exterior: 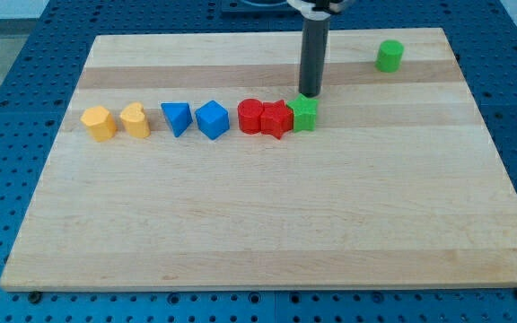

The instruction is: Place the green circle to the right of the green star

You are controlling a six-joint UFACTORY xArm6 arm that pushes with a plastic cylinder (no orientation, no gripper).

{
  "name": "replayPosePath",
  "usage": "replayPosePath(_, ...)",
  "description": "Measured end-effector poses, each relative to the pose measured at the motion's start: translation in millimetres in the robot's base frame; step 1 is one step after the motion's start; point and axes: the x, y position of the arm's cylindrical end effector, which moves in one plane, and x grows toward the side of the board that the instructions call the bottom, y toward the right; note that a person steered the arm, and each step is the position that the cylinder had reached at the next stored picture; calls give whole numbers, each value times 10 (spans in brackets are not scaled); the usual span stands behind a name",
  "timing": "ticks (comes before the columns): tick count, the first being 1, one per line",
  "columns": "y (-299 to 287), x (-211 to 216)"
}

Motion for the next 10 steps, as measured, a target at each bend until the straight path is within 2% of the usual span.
replayPosePath(4, 152, 226)
replayPosePath(5, 538, 219)
replayPosePath(6, 1255, 208)
replayPosePath(7, 1976, -80)
replayPosePath(8, 2189, -821)
replayPosePath(9, 1973, -1162)
replayPosePath(10, 1436, -885)
